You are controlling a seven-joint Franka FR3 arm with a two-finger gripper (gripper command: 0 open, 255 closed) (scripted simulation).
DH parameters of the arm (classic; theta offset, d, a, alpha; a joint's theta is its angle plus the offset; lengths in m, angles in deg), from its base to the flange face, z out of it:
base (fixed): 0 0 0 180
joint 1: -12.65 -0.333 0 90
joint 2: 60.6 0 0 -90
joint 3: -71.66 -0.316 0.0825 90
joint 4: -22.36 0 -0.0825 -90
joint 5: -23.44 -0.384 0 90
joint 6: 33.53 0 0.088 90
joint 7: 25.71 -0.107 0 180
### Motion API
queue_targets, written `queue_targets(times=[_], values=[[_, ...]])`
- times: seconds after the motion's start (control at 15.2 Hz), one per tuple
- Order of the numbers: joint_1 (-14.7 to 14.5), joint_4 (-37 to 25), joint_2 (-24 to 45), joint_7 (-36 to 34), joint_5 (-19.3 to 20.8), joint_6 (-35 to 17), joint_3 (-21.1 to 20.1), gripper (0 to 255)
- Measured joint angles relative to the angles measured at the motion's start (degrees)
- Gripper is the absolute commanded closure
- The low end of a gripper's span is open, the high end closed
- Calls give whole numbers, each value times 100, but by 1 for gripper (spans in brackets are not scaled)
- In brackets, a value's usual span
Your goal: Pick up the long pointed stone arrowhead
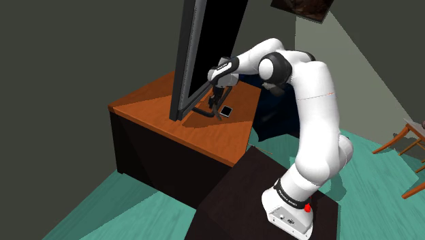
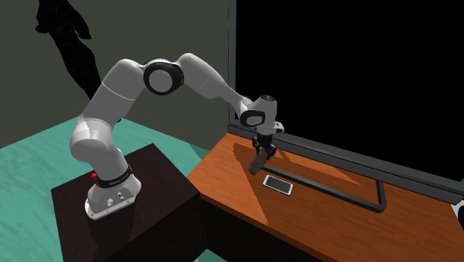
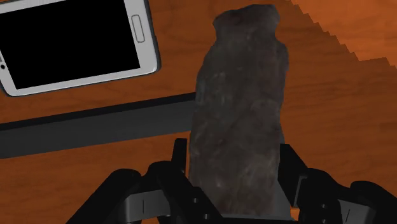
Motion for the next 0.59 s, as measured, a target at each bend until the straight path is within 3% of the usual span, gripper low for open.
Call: queue_targets(times=[0.59], values=[[-58,41,-448,-44,89,403,80,255]])
